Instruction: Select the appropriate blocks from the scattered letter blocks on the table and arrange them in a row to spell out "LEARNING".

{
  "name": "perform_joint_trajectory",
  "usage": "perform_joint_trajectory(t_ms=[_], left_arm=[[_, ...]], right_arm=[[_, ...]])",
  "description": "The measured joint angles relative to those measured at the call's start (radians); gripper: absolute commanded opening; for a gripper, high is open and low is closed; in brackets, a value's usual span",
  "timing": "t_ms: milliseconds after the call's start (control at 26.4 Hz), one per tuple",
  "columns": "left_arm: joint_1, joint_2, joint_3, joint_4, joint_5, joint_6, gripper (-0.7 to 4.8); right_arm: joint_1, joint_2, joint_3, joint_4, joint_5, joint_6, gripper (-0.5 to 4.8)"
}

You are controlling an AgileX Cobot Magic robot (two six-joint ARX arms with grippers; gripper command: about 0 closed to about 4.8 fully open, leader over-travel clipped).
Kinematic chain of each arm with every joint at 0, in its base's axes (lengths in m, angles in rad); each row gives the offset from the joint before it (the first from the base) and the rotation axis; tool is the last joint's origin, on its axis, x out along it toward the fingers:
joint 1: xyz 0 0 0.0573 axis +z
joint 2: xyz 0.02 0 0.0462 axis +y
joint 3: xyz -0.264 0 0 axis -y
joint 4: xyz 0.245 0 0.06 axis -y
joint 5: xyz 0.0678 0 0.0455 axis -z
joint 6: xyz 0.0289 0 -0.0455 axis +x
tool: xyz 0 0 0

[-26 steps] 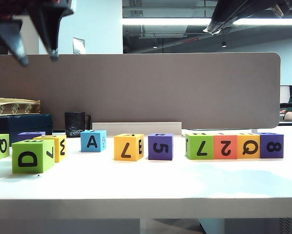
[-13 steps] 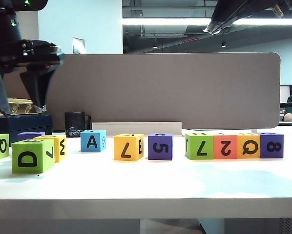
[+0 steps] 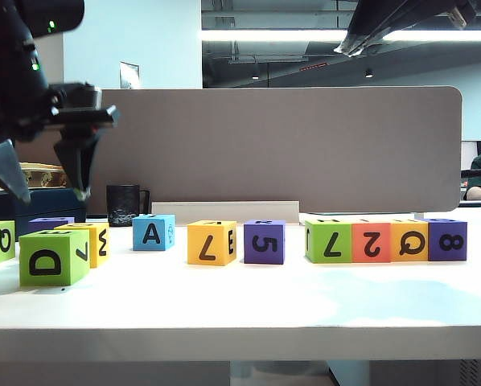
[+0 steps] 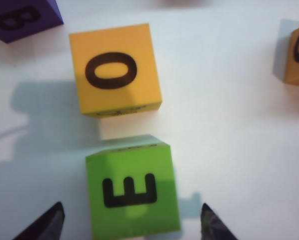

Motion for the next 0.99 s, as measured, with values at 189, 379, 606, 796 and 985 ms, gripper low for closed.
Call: perform_joint_trajectory(t_ms=[189,379,606,796,985], left_arm=[[0.001,0.079,-0.003,0.012,0.000,0.000,3.41],[0.008,0.117,-0.003,0.016,-0.017,0.000,3.39],[0.007,0.150,-0.003,0.019,-0.018,0.035,2.68],[0.007,0.153,-0.003,0.027,-0.016,0.072,2.66],[0.008,0.152,-0.002,0.026,0.004,0.208,2.66]], right_arm=[[0.000,0.000,0.000,-0.008,0.000,0.000,-0.01],[0.000,0.000,0.000,-0.017,0.001,0.000,-0.01],[0.000,0.000,0.000,-0.017,0.002,0.000,-0.01],[0.000,0.000,0.000,-0.017,0.002,0.000,-0.01],[0.000,0.000,0.000,-0.017,0.002,0.000,-0.01]])
